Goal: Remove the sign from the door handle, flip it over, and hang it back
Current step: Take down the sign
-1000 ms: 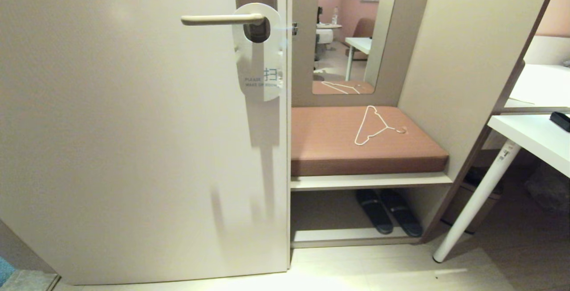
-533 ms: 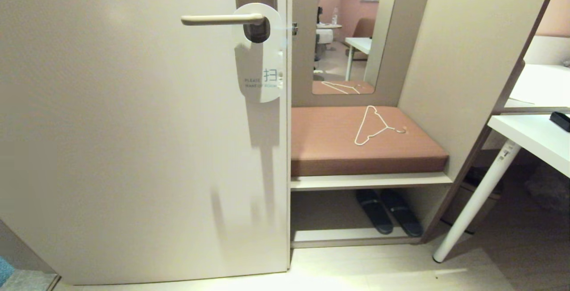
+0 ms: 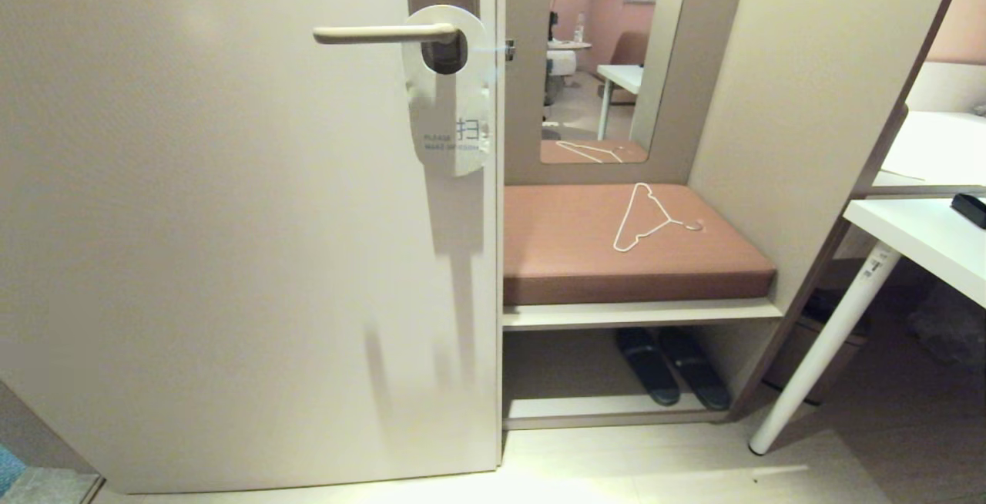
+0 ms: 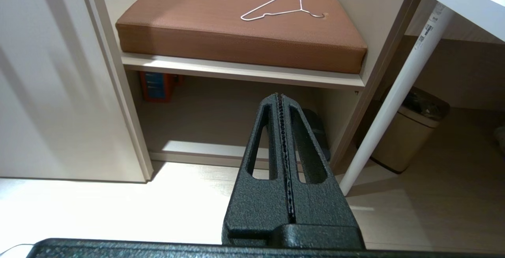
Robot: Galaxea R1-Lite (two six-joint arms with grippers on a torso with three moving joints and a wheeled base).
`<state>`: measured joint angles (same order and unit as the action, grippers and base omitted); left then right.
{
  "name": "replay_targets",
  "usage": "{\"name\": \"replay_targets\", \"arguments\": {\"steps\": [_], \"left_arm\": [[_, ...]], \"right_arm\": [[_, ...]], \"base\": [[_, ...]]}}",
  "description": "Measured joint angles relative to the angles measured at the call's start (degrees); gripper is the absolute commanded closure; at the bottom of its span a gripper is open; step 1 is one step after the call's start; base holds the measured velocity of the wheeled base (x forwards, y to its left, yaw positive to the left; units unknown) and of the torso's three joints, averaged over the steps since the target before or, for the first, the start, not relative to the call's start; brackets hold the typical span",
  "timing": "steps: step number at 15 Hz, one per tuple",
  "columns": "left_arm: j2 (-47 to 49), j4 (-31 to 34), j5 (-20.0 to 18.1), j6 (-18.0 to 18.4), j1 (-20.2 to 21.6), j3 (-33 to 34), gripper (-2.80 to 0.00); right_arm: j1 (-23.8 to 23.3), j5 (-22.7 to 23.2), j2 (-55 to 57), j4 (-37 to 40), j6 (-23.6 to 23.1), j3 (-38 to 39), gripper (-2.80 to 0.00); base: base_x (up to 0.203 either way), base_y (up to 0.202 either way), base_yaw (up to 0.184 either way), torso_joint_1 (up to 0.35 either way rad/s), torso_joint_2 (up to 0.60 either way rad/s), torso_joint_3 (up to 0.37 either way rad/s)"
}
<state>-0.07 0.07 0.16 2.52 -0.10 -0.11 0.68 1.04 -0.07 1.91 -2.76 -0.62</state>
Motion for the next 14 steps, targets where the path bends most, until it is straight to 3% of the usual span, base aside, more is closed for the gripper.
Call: {"name": "replay_targets", "arguments": {"steps": [5,14], "left_arm": [[0.0,0.1,0.3,-0.4,0.0,0.0,0.00],[0.0,0.0,0.3,-0.4,0.0,0.0,0.00]], "right_arm": [[0.0,0.0,0.0,0.0,0.0,0.0,0.00],[0.0,0.0,0.0,0.0,0.0,0.0,0.00]], "base": [[0.001,0.038,-0.003,0.000,0.00,0.002],[0.000,0.187,-0.001,0.003,0.00,0.003]]}}
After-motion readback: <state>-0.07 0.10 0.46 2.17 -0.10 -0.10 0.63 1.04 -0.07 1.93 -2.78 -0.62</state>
